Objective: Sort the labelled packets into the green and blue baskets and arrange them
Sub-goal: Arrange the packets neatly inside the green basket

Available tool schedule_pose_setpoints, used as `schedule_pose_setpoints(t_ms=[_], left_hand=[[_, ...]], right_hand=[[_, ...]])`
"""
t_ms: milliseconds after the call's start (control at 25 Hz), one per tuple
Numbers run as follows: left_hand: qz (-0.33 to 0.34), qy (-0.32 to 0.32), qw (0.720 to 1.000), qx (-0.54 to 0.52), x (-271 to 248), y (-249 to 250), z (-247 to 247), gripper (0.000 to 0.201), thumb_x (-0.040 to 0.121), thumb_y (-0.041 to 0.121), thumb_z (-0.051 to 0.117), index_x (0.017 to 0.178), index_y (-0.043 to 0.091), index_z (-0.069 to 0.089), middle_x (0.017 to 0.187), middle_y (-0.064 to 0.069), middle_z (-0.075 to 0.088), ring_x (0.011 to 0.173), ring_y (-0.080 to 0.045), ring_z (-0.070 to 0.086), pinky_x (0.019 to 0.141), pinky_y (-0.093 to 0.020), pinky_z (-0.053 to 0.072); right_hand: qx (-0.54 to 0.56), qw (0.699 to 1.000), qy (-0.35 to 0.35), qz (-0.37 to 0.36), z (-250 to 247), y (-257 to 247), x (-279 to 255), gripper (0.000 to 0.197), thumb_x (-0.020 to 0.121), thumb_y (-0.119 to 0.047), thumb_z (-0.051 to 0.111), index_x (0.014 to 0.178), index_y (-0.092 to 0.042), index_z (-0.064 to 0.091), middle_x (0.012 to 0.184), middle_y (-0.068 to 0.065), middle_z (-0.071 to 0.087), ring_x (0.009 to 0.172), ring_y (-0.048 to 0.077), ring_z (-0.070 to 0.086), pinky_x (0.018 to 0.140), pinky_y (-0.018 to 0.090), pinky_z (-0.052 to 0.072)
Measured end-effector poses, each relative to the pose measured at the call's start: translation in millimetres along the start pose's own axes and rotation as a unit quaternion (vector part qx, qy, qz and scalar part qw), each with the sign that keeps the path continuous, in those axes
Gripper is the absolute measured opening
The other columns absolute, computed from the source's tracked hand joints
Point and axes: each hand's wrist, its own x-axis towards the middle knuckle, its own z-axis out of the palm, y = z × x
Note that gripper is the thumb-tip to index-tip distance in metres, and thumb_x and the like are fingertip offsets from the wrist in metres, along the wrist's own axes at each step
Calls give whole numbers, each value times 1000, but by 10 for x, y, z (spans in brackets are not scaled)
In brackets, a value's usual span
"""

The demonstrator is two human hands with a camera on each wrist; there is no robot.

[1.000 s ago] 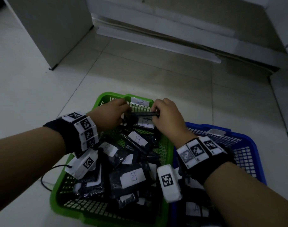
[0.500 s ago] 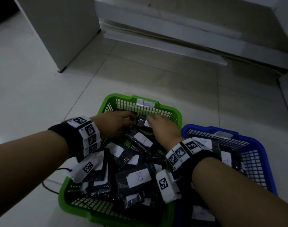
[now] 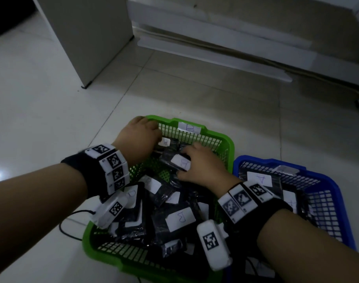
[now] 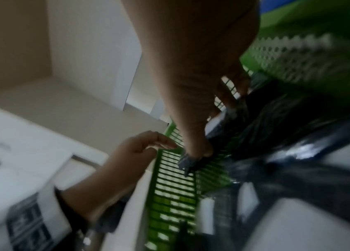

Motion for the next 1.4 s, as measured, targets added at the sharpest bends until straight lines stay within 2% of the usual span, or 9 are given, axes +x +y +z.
schedule_pose_setpoints(t_ms=[240, 520, 680, 800, 880, 1040, 1160, 1280, 1400], left_hand=[[21, 22, 990, -139, -196, -186, 44, 45, 78, 13, 49, 122, 13, 53, 124, -11, 51, 107, -31, 53, 90, -40, 45], [86, -113, 990, 17, -305, -231, 139, 60, 90, 26, 47, 142, 48, 26, 153, 8, 22, 142, -16, 21, 119, -47, -2], [105, -86, 991, 5, -267, -219, 115, 56, 90, 33, 48, 141, 45, 30, 155, 9, 19, 143, -15, 18, 115, -44, -11], [125, -115, 985, 21, -187, -159, 125, 55, 92, 37, 48, 143, 42, 29, 158, 8, 8, 145, -11, 9, 115, -40, -10], [123, -144, 981, 37, -141, -140, 135, 57, 93, 35, 47, 146, 38, 24, 159, 7, 2, 146, -12, 8, 117, -41, -5], [145, -152, 978, 16, -126, -115, 91, 59, 95, 28, 45, 147, 35, 18, 159, 7, -1, 145, -14, 10, 119, -39, 3], [176, -128, 976, -5, -146, -104, 88, 63, 92, 24, 51, 147, 35, 21, 159, 10, -1, 145, -15, 8, 119, -35, 7], [165, -103, 980, -34, -91, -28, 115, 60, 92, 24, 51, 146, 32, 28, 159, 6, 5, 141, -21, 22, 116, -35, 23], [158, -153, 975, -20, 39, 125, 140, 59, 98, 37, 38, 150, 23, 14, 159, 1, 9, 143, -21, 18, 118, -39, 17]], right_hand=[[-24, 993, 89, -79, 73, -247, 464, 35, 82, -15, 67, 115, -11, 54, 120, 9, 44, 118, 29, 39, 89, 36, 41], [116, 987, 106, -42, 204, -14, 338, 45, 84, -6, 63, 127, -18, 58, 105, 0, 43, 105, 16, 41, 87, 19, 30], [125, 986, 104, 41, 198, 119, 95, 19, 85, -5, 58, 99, -11, 68, 101, 5, 59, 97, 23, 58, 77, 23, 41], [1, 1000, 0, 6, 274, 88, -62, 23, 89, -17, 58, 111, -13, 66, 110, 10, 58, 107, 27, 51, 87, 34, 46], [103, 991, 75, 35, 282, 23, -43, 16, 89, -17, 59, 105, -12, 61, 98, 6, 60, 93, 22, 56, 76, 30, 46], [506, 837, 126, 167, 258, -112, 193, 20, 88, -15, 64, 93, -20, 44, 84, 6, 64, 66, 23, 66, 65, 37, 56], [593, 747, 182, 240, 164, -104, 275, 19, 86, -3, 61, 81, -17, 51, 82, 6, 62, 57, 20, 63, 59, 34, 54], [412, 841, 244, 252, 24, 80, 102, 11, 86, -7, 58, 87, -18, 57, 93, 4, 64, 71, 21, 64, 66, 31, 52], [173, 949, 207, 165, -56, 244, -120, 21, 89, -6, 50, 107, -8, 61, 115, 10, 50, 100, 24, 52, 77, 25, 39]])
